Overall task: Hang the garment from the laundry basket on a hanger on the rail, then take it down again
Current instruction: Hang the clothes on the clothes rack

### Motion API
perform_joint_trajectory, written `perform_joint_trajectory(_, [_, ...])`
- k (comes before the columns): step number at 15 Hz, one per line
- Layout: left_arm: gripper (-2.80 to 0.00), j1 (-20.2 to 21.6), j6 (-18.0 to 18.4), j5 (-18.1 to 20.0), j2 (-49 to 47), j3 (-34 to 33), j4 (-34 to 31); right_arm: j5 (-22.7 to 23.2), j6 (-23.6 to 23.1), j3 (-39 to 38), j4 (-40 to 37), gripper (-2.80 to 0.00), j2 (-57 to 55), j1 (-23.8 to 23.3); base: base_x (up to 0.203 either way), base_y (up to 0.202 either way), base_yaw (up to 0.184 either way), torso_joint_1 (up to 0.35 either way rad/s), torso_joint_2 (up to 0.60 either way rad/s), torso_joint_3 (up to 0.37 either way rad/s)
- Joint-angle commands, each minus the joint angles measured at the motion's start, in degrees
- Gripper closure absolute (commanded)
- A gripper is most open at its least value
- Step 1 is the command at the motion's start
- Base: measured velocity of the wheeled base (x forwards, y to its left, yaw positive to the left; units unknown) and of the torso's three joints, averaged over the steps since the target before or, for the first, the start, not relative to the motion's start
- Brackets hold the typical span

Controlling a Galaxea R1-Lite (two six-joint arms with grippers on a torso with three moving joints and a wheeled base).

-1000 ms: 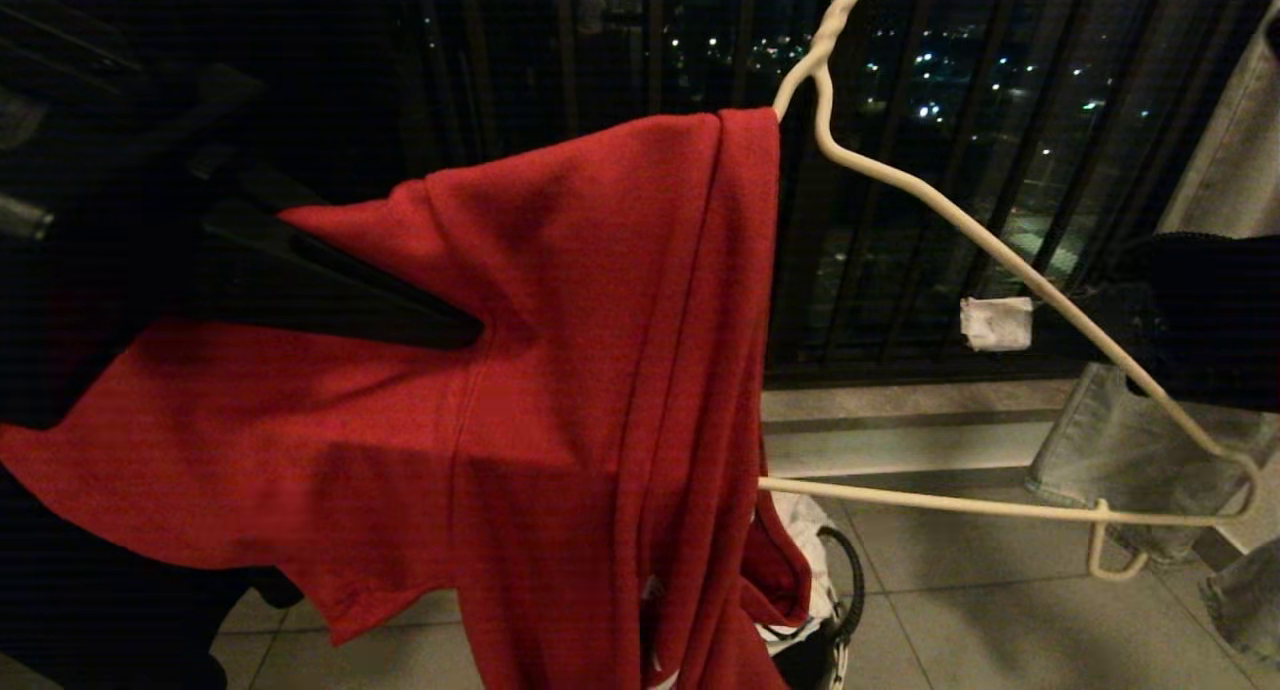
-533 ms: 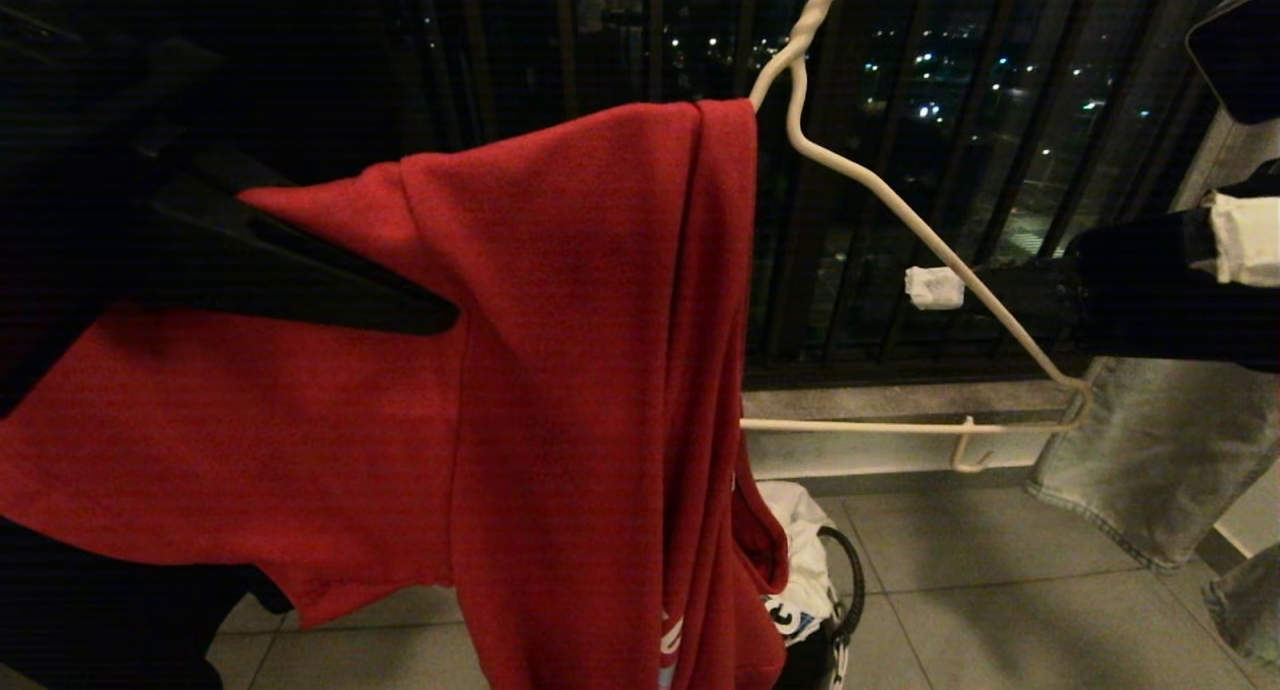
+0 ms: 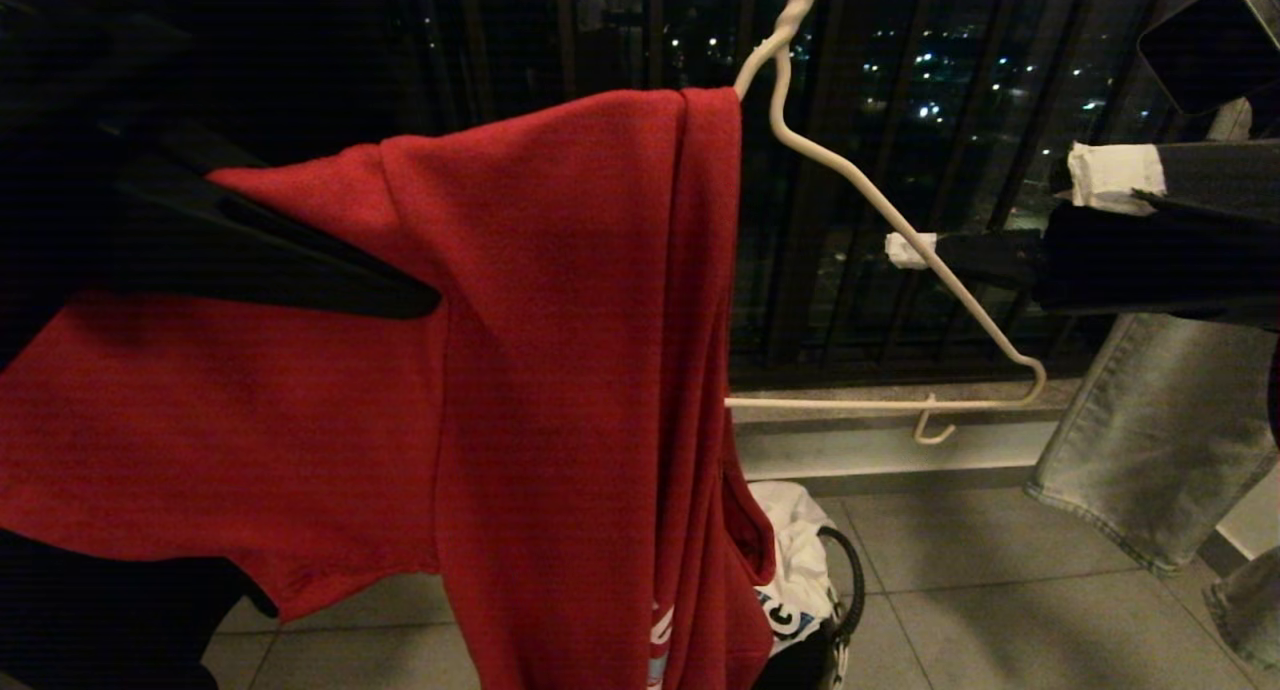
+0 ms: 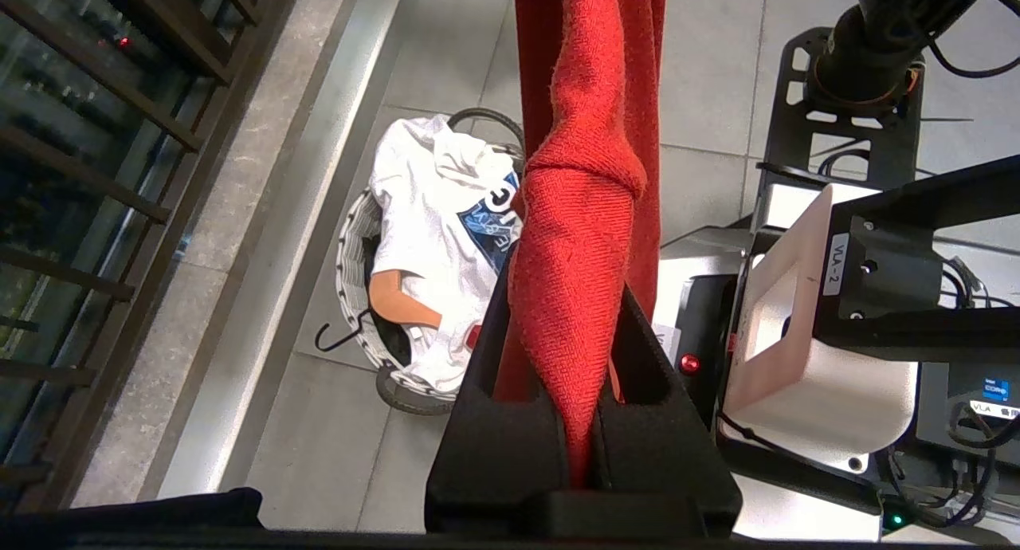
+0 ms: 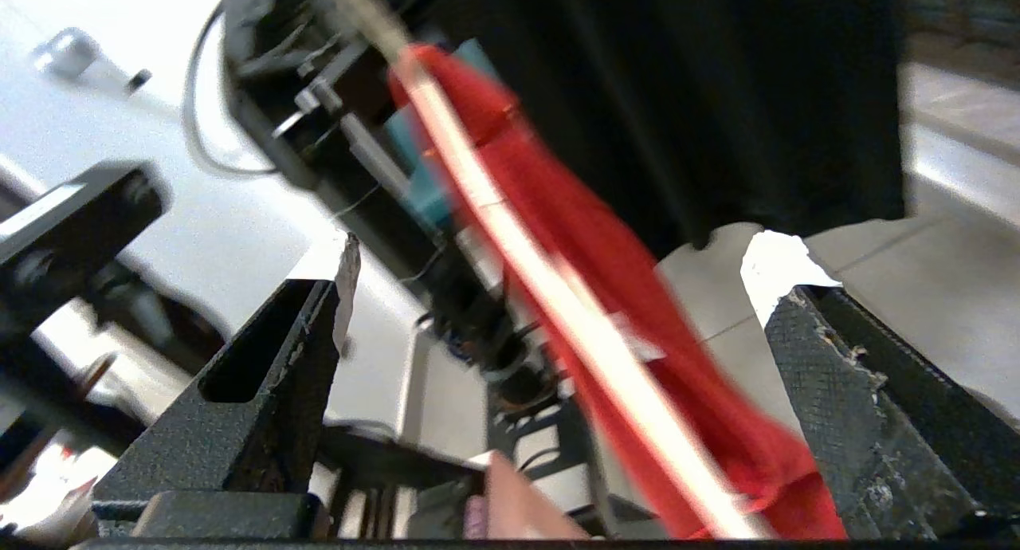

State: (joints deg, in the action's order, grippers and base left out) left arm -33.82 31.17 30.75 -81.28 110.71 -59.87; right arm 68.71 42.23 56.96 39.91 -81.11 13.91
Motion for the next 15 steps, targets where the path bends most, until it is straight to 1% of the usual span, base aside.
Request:
perform_joint_trajectory(1, [0.00, 0.0, 0.1, 0.0, 0.5, 0.0, -0.3, -0.6, 0.2, 1.2, 0.3, -2.80, -1.8, -1.2, 0.000, 0.000, 0.000, 0.000, 0.00, 0.000])
perform_joint_trajectory(3, [0.00, 0.0, 0.0, -1.2, 0.8, 0.0, -0.1, -1.0, 0.3, 3.7, 0.1, -2.80, -3.3, -4.4, 0.000, 0.000, 0.000, 0.000, 0.00, 0.000])
perform_joint_trajectory(5, [0.00, 0.0, -0.6, -2.4, 1.0, -0.1, 1.4, -1.2, 0.6, 6.7, -0.3, -2.80, -4.8, -9.1, 0.000, 0.000, 0.000, 0.000, 0.00, 0.000])
perform_joint_trajectory(6, [0.00, 0.0, -0.6, -3.1, 1.2, -0.1, 1.4, -1.4, 0.6, 8.2, -0.5, 0.00, -5.4, -11.5, 0.000, 0.000, 0.000, 0.000, 0.00, 0.000])
perform_joint_trajectory(7, [0.00, 0.1, -0.6, -3.5, 1.3, -0.2, 1.5, -1.9, 0.6, 10.1, -1.1, 0.00, -5.9, -13.5, 0.000, 0.000, 0.000, 0.000, 0.00, 0.000])
perform_joint_trajectory(8, [0.00, 0.1, -0.6, -3.7, 1.5, -0.2, 1.5, -2.5, 0.6, 11.0, -2.2, 0.00, -6.2, -14.3, 0.000, 0.000, 0.000, 0.000, 0.00, 0.000])
perform_joint_trajectory(10, [0.00, 0.5, -0.8, -4.6, 1.7, -0.2, 1.8, -4.4, 0.4, 15.0, -7.2, 0.00, -6.7, -15.2, 0.000, 0.000, 0.000, 0.000, 0.00, 0.000])
perform_joint_trajectory(12, [0.00, 0.8, -1.4, -5.4, 1.9, -0.2, 3.2, -4.6, 0.3, 17.9, -12.1, 0.00, -8.0, -16.1, 0.000, 0.000, 0.000, 0.000, 0.00, 0.000])
perform_joint_trajectory(13, [0.00, 0.9, -1.6, -6.8, 1.8, -0.2, 4.7, -4.5, 0.2, 19.1, -14.6, 0.00, -8.9, -16.0, 0.000, 0.000, 0.000, 0.000, 0.00, 0.000])
perform_joint_trajectory(15, [0.00, 0.9, -3.0, -9.6, 2.4, -0.1, 6.3, -4.5, 0.1, 21.7, -17.0, 0.00, -10.9, -15.9, 0.000, 0.000, 0.000, 0.000, 0.00, 0.000])
